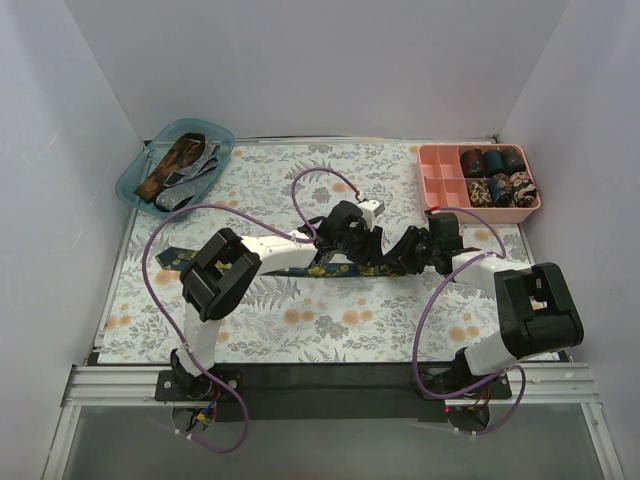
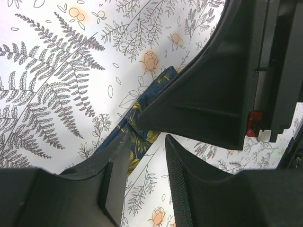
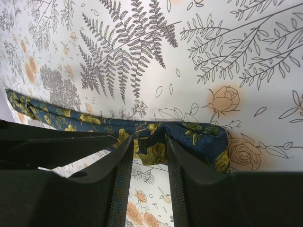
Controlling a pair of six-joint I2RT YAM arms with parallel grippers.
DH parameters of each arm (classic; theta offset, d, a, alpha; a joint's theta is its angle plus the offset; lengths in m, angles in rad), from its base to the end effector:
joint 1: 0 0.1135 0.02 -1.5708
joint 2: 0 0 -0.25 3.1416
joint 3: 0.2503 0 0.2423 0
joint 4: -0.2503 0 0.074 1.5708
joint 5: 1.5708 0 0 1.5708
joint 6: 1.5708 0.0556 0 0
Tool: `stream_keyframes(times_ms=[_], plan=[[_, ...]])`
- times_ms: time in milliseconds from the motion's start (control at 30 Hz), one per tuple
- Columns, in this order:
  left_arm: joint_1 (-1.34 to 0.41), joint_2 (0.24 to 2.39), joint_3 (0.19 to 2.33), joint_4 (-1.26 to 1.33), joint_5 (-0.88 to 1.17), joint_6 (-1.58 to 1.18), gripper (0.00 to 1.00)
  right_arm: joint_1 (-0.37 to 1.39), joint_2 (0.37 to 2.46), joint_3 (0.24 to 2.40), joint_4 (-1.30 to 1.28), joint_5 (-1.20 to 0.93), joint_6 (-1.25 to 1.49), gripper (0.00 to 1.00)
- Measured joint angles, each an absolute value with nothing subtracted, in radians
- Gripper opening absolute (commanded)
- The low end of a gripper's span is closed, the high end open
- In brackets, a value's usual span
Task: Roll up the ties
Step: Roll the tie
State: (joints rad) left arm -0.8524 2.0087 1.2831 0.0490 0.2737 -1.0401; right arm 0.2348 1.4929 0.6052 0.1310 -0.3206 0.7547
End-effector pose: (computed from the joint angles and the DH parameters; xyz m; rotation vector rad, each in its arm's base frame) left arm 0.2789 -0.3418 0.1492 -0.0717 2.5700 -1.2045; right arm 0.2755 0.0839 0.1315 0.4623 2.3993 0.8458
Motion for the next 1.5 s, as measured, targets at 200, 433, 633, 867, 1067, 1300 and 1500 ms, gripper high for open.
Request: stream_keyframes(times_ms=[200, 433, 633, 867, 1067, 1300, 1500], plan=[[-0.854, 2.024, 1.285, 0.057, 0.273, -1.04, 0.3, 0.235, 1.494, 0.605, 0.131, -0.325, 0.757, 0.35], [-0.87, 2.085, 1.307, 0.052, 0.253, -1.03, 0.27, 0.23, 1.496, 0.605, 0.131, -0.337, 0.759, 0.3], [-0.881, 2.1, 1.33, 0.029, 0.221, -1.028, 0.15, 0.226, 1.499, 0.605, 0.131, -0.34, 0.756, 0.28], [-0.887, 2.1, 1.331, 0.018, 0.2, -1.03, 0.09, 0.21, 1.466, 0.617, 0.105, -0.358, 0.706, 0.21], [-0.888, 2.1, 1.331, 0.015, 0.197, -1.03, 0.09, 0.142, 1.404, 0.622, 0.107, -0.402, 0.649, 0.08], [-0.888, 2.1, 1.331, 0.015, 0.197, -1.03, 0.09, 0.11, 1.4, 0.521, 0.162, -0.445, 0.616, 0.01], [-0.888, 2.1, 1.335, 0.007, 0.197, -1.036, 0.08, 0.056, 1.451, 0.413, 0.259, -0.509, 0.609, 0.01]])
